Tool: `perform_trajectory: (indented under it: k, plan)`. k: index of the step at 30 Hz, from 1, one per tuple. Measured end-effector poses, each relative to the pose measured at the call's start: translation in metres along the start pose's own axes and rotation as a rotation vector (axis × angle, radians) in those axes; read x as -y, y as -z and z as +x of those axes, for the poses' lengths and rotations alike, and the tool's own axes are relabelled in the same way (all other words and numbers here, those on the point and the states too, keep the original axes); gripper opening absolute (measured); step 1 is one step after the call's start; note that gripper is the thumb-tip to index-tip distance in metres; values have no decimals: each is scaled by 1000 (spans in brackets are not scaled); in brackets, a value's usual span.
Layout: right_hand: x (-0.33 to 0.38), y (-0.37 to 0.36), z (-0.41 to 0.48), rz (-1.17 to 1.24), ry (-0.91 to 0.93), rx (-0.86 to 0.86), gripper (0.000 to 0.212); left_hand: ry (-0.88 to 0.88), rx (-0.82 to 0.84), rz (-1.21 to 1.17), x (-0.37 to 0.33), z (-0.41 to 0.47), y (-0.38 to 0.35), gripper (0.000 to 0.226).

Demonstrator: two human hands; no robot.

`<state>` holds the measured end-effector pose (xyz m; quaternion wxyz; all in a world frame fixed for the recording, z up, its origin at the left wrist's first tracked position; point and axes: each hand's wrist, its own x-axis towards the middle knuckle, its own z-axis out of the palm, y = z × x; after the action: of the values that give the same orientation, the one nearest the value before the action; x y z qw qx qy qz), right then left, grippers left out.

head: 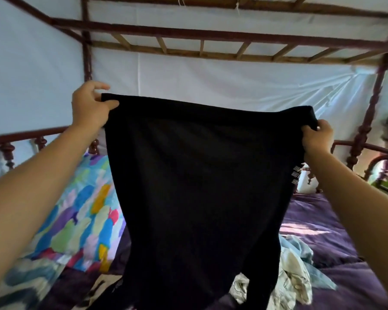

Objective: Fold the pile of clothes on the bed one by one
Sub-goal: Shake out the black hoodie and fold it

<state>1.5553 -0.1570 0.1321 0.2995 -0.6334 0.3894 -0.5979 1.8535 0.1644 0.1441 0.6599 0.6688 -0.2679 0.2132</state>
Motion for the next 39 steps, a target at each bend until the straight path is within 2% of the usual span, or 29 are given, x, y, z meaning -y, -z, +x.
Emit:
perform_trajectory:
  k: [2, 5, 8, 15, 19, 21, 23, 25, 26, 27, 29, 31, 34, 36, 39]
  plan:
    - [-9, 5, -5, 10, -8, 1, 12, 14, 90, -48, 7, -11, -8, 28]
    - [-46, 6, -24, -25, -56, 46, 26, 71, 285, -56, 37, -43, -22, 34]
    - [-111, 9, -56, -215, -181, 167, 27, 222, 451, -2, 88, -87, -31, 34]
    - [-223, 39, -156, -523, -412, 380, 24, 551, 667, 188, 184, -216, -22, 34]
    - [-268, 61, -214, -800, -574, 680, 33, 757, 875, 319, 225, -294, 9, 32]
    - [-292, 71, -244, -956, -610, 884, 38, 862, 1071, 420, 241, -331, 28, 29]
    - [-303, 81, -273, -1091, -618, 1060, 38, 860, 1430, 639, 247, -360, 46, 27]
    - [-308, 87, -295, -1163, -636, 1202, 23, 822, 1749, 851, 243, -381, 61, 36]
    - [-311, 89, -303, -1189, -639, 1278, 12, 829, 1850, 919, 241, -390, 66, 41]
    - [-314, 90, -309, -1208, -633, 1329, 9, 860, 1904, 949, 242, -397, 70, 44]
    - [-319, 87, -314, -1216, -603, 1357, 14, 908, 1876, 955, 241, -403, 73, 44]
    - [-319, 80, -312, -1169, -552, 1324, 12, 906, 1722, 897, 245, -403, 67, 39]
    - [-313, 60, -303, -1128, -510, 1297, 8, 716, 1503, 832, 246, -396, 45, 27]
    - [-311, 45, -299, -1102, -501, 1306, 7, 606, 1444, 820, 245, -392, 27, 22]
    - [-312, 24, -295, -1049, -467, 1310, 29, 537, 1408, 793, 239, -386, -2, 24]
